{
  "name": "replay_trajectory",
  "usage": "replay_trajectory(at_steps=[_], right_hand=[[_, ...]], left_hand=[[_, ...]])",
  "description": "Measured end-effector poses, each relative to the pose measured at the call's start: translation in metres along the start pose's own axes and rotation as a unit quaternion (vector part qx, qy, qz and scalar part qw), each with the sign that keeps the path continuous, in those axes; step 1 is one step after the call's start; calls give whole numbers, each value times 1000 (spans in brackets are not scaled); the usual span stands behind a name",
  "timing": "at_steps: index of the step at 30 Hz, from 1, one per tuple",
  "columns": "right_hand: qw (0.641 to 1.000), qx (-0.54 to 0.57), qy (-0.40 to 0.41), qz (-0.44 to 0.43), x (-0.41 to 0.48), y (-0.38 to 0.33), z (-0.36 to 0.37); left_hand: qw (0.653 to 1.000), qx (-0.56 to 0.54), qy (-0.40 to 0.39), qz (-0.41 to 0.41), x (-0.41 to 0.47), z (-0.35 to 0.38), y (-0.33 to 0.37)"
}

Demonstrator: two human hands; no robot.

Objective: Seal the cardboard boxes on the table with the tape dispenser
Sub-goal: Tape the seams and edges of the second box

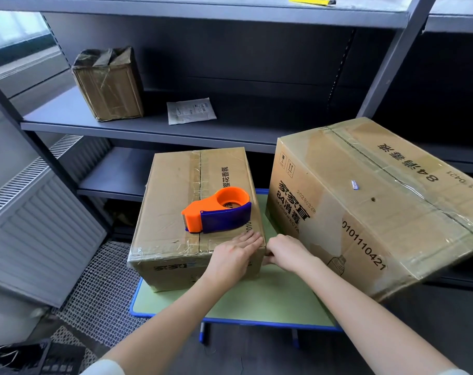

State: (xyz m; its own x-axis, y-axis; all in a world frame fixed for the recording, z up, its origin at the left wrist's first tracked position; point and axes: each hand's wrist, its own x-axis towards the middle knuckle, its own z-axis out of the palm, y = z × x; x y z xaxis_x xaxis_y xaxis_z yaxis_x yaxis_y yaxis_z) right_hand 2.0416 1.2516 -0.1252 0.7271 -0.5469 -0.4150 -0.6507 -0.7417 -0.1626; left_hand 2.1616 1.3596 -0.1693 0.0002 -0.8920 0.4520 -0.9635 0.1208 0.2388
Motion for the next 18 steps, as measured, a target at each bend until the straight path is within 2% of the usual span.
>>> replay_trajectory(at_steps=[5,14,18], right_hand=[[998,14,47,25,-5,-7,4],[985,130,10,116,6,-9,15],[980,153,13,123,10,-11,41]], left_hand=[[999,-3,-31,-23,-2,-8,4],[998,-17,-40,-52,-1,-15,11],[997,-29,-40,-53,-2,-14,11]])
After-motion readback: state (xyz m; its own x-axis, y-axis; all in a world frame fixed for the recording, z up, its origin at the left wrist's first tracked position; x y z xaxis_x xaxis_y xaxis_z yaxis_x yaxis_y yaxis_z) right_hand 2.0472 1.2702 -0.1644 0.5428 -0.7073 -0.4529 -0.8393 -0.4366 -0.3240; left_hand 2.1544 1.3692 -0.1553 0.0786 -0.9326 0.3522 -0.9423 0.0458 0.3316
